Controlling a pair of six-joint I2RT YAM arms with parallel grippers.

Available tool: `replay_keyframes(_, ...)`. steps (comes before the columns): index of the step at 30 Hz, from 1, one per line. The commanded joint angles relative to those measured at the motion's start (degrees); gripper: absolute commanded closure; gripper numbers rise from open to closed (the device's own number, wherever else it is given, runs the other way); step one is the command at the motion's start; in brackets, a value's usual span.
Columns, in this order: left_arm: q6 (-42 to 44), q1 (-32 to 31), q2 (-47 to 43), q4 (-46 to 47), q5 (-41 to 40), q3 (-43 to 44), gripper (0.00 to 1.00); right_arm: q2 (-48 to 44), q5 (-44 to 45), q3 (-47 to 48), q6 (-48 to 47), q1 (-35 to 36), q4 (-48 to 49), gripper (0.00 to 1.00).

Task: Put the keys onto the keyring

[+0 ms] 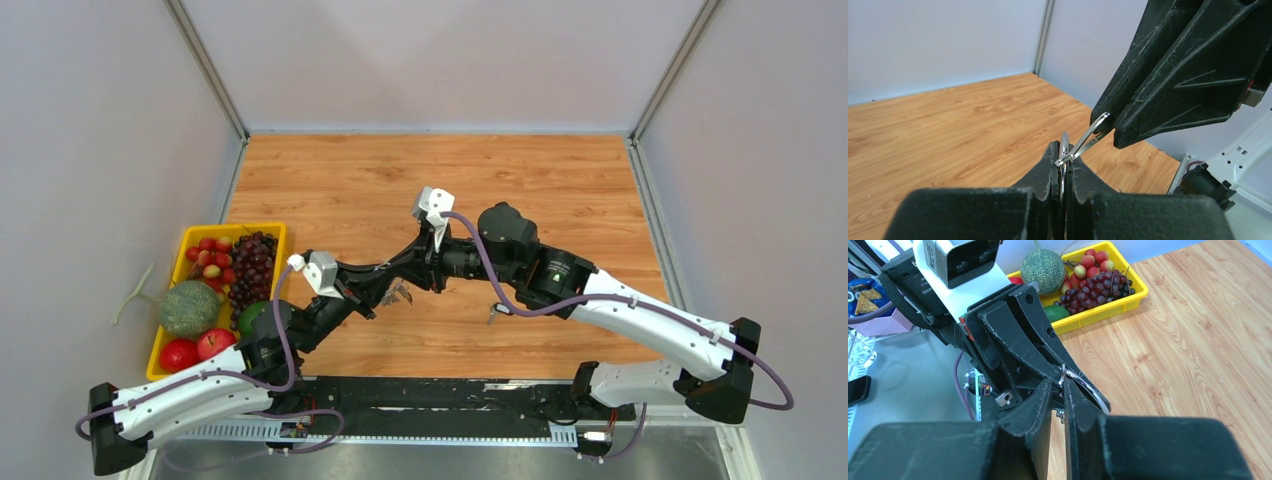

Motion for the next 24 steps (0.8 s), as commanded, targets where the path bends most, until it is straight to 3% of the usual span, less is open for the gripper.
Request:
replay_keyframes(1, -0.9, -0.3, -0.4, 1.4, -0.1, 2.1, 1.0, -0.1, 0.9, 3.0, -0.6, 1.0, 1.9, 0.83)
replay_keyframes(15, -1.0, -0.3, 0.1, 1.6, 0.2, 2.2, 1.0, -0.2, 2.4, 3.2, -1.6, 2.1, 1.9, 0.88)
replay_keyframes(21, -1.1, -0.3, 0.2, 1.7, 0.4, 2.2, 1.0, -0.2, 3.2, 3.3, -1.9, 2.6, 1.9, 1.0)
replay_keyframes(24, -1.1, -0.3, 0.3, 1.7, 0.5, 2.2, 1.0, -0.2, 4.0, 3.4, -2.5, 3.1, 1.9, 1.0)
